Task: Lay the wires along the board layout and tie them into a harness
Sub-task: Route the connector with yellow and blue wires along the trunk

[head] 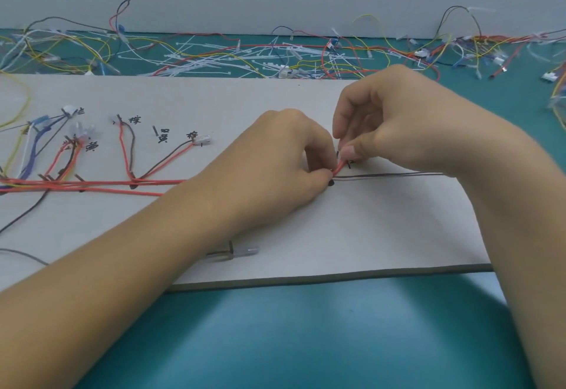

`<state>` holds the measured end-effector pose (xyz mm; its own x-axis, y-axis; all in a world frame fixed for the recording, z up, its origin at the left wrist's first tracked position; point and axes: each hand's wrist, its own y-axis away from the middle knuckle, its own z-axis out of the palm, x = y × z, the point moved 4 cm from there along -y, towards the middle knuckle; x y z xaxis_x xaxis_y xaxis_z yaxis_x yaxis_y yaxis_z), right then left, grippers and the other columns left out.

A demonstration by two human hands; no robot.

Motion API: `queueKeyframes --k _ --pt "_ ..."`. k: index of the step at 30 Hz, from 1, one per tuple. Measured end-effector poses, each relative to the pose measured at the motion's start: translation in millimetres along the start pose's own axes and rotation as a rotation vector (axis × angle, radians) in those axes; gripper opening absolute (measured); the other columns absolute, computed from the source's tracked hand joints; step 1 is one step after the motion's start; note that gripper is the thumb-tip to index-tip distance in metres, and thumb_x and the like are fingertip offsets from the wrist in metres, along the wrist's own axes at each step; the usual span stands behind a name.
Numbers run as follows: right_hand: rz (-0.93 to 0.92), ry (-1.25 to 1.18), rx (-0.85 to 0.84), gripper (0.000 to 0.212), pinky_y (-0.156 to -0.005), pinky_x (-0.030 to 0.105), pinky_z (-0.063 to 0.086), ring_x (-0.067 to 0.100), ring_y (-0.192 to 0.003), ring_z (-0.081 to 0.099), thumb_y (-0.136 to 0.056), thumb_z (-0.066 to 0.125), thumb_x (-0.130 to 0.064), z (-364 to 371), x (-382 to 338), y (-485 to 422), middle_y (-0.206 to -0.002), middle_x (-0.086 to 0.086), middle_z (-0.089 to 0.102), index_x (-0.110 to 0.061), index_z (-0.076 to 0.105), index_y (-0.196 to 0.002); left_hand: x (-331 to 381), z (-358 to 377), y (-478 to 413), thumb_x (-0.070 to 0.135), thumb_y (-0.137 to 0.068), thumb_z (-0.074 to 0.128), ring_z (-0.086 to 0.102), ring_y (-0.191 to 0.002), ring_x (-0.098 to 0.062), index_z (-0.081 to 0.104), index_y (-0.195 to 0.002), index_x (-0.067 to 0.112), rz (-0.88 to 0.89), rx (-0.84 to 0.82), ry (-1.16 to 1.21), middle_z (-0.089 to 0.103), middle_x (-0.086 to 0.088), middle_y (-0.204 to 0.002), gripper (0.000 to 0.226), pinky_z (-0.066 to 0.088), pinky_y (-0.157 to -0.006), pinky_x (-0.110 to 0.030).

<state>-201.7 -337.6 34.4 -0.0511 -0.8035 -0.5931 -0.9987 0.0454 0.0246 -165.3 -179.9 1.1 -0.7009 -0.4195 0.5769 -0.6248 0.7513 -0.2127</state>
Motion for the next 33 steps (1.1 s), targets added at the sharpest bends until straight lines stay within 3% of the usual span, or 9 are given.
queueKeyframes --k 8,11,15,23,29,33 --pt "0.004 -0.11 -0.01 0.023 -0.077 0.044 0.061 0.031 -0.073 0.075 -0.079 0.075 0.01 5 5 -5 -0.074 0.007 0.076 -0.013 0.072 -0.083 2 0 -3 0.026 -0.084 0.077 0.055 -0.056 0.005 0.076 -0.075 0.027 -0.028 -0.006 0.01 0.066 0.011 -0.064 0.009 0.033 -0.051 -0.009" --pt "0.047 -0.173 -0.005 0.023 -0.068 0.032 0.061 0.033 -0.075 0.074 -0.082 0.07 0.013 5 9 -6 -0.077 0.014 0.075 -0.009 0.072 -0.084 3 0 -2 0.023 -0.083 0.075 0.055 -0.057 0.001 0.075 -0.075 0.025 -0.02 0.013 -0.001 0.067 0.009 -0.066 0.009 0.035 -0.054 -0.012" --pt "0.091 -0.202 0.025 0.022 -0.057 0.018 0.055 0.02 -0.064 0.071 -0.082 0.07 0.014 4 11 -5 -0.075 0.013 0.076 -0.008 0.071 -0.084 5 2 -2 0.019 -0.082 0.072 0.058 -0.059 -0.006 0.074 -0.072 0.022 -0.008 0.025 0.017 0.067 0.005 -0.065 0.01 0.044 -0.058 -0.023" --pt "0.066 -0.222 0.077 0.022 -0.06 0.025 0.061 0.028 -0.067 0.075 -0.079 0.074 0.013 5 7 -4 -0.074 0.01 0.075 -0.008 0.071 -0.085 7 0 -3 0.016 -0.078 0.07 0.062 -0.06 -0.012 0.072 -0.067 0.021 0.0 0.029 0.026 0.066 0.003 -0.062 0.012 0.052 -0.059 -0.032" --pt "0.058 -0.194 0.061 0.021 -0.058 0.025 0.059 0.019 -0.062 0.075 -0.078 0.078 0.009 13 0 -4 -0.068 0.005 0.075 -0.011 0.072 -0.08 -4 -8 8 0.015 -0.079 0.072 0.059 -0.055 -0.008 0.07 -0.065 0.024 -0.026 0.008 0.042 0.065 0.005 -0.058 0.016 0.047 -0.053 -0.024" --pt "0.058 -0.099 0.055 0.02 -0.07 0.031 0.061 0.01 -0.064 0.074 -0.077 0.082 0.002 11 -3 -4 -0.068 -0.001 0.076 -0.017 0.073 -0.078 -6 -9 9 0.016 -0.08 0.073 0.058 -0.056 -0.007 0.072 -0.068 0.025 -0.034 0.016 0.039 0.065 0.006 -0.059 0.014 0.042 -0.053 -0.018"
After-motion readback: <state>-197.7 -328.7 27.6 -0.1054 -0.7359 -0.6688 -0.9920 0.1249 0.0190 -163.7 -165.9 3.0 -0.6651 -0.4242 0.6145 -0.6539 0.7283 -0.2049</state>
